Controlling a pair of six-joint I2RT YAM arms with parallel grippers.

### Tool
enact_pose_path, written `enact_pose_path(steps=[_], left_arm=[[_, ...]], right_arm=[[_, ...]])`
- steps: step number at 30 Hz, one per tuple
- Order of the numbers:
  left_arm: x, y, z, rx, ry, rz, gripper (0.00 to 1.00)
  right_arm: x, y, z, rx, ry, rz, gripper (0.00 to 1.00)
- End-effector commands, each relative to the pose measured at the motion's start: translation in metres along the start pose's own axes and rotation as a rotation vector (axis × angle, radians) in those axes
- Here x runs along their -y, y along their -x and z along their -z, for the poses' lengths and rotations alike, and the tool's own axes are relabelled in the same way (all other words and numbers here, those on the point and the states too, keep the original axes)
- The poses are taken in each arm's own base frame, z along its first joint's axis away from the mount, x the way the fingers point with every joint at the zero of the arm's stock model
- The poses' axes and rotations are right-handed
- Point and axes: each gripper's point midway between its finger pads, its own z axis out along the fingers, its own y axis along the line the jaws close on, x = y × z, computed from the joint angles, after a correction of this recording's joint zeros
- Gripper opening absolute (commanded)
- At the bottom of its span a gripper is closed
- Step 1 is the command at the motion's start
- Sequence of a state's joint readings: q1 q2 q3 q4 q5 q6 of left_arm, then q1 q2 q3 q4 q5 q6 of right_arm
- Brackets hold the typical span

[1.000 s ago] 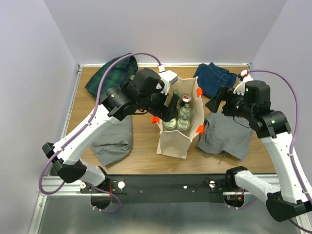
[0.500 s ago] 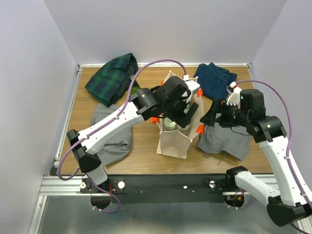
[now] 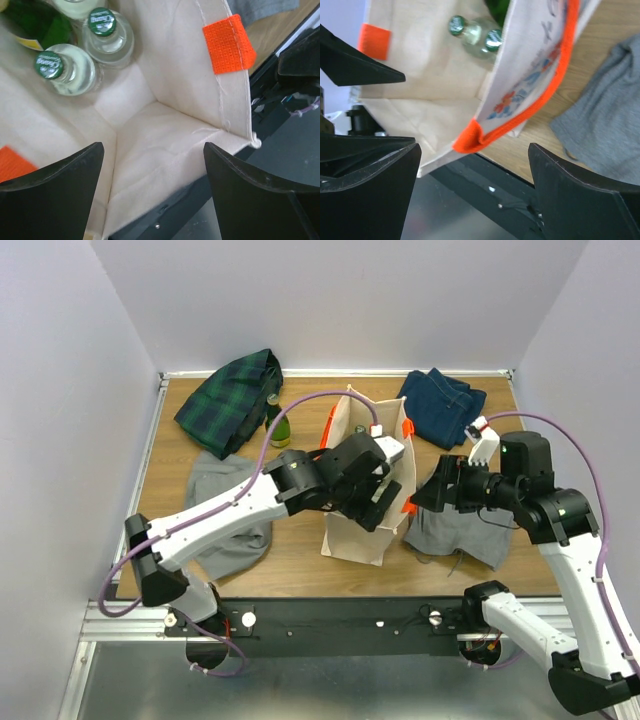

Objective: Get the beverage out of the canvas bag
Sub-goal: Take out the drink from the canvas bag.

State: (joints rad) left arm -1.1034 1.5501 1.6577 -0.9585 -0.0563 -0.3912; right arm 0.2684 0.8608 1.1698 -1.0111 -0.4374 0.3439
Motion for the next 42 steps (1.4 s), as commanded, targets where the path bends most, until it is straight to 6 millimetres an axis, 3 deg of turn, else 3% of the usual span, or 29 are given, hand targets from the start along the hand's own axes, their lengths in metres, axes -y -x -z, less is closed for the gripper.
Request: enact_pose_path(steps=[1,10,15,17,24,27,37,42], left_arm=[[-0.005,0.013,0.034,0.141,0.016,0.068,0.9],[-0.007,-0.01,0.035,0.109,-0.008,0.076,0.89],[-0.007,-0.009,0.036,0.142,-0.012,0.101,0.87],[-0.012,-0.001,0.044,0.187,0.009,0.118,0.87],[-0.026,0.04,0.114,0.415,0.053,0.145,0.94],[-0.028,0.05,0.122,0.439,0.074,0.127,0.95],[-0.027,0.066,0.085,0.374,0.137,0.06,0.96],[-0.025,0.075,0.068,0.357,0.136,0.068,0.96]], right_arm=[[-0.039,0.024,0.008,0.088,0.178,0.003,0.96],[-0.081,0.055,0.017,0.187,0.39,-0.033,0.96],[-0.084,0.046,0.009,0.152,0.455,-0.072,0.96],[-0.084,0.039,0.005,0.122,0.475,-0.079,0.96],[-0.078,0.022,-0.006,0.042,0.489,-0.091,0.96],[-0.077,0.016,-0.009,0.001,0.504,-0.102,0.96],[-0.07,-0.01,-0.008,-0.105,0.488,-0.095,0.97],[-0.05,-0.026,-0.015,-0.141,0.372,-0.127,0.97]])
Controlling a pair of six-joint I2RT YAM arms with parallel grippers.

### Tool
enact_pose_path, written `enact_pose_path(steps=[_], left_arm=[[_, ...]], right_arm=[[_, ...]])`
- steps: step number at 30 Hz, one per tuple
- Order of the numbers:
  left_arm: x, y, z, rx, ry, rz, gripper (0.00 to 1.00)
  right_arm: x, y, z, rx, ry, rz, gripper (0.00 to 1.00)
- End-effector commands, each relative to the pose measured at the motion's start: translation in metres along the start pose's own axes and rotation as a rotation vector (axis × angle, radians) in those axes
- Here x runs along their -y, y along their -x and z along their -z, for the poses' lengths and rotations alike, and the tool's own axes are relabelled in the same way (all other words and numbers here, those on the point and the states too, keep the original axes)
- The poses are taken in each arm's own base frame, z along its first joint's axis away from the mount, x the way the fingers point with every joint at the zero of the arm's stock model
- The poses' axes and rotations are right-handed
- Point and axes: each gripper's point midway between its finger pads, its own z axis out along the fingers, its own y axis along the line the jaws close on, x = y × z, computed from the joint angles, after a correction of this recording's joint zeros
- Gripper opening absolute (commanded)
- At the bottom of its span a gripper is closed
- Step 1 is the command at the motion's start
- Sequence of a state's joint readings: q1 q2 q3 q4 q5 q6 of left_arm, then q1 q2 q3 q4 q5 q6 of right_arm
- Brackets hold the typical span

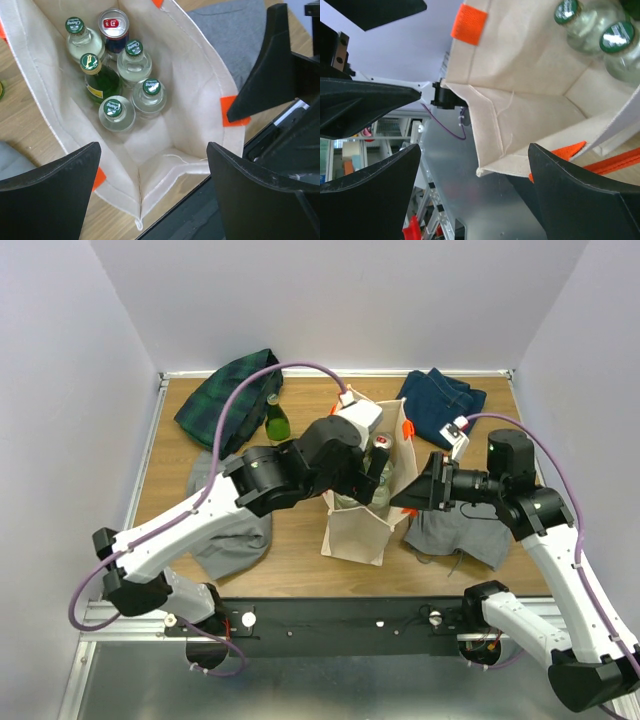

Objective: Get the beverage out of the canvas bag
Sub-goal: Take out the drink from the canvas bag.

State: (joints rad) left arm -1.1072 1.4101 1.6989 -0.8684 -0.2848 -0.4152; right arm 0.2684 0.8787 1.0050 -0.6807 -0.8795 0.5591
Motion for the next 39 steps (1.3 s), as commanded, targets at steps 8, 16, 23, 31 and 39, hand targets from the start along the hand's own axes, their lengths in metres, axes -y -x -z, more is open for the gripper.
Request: enact_pose_path(steps=[8,16,23,31,39], left_arm=[[0.0,0.008,-0.018,-0.004,-0.011,0.005,0.97],[0.011,-0.018,-0.046,-0.119,-0.052,0.015,0.96],[0.018,-0.029,-0.055,-0.156,-0.078,0.044,0.95],[0.016,-0.046,-0.062,-0.198,-0.057,0.092,0.95],[0.016,-0.055,-0.073,-0.235,-0.031,0.111,0.94]], right_arm=[[0.019,-0.039,0.012,-0.072,-0.099,-0.043,0.97],[0.01,-0.042,0.013,-0.094,-0.047,-0.035,0.97],[0.007,-0.05,0.014,-0.154,-0.013,-0.024,0.97],[0.006,-0.062,0.018,-0.207,-0.003,-0.035,0.97],[0.001,-0.067,0.019,-0.24,0.034,-0.05,0.96]])
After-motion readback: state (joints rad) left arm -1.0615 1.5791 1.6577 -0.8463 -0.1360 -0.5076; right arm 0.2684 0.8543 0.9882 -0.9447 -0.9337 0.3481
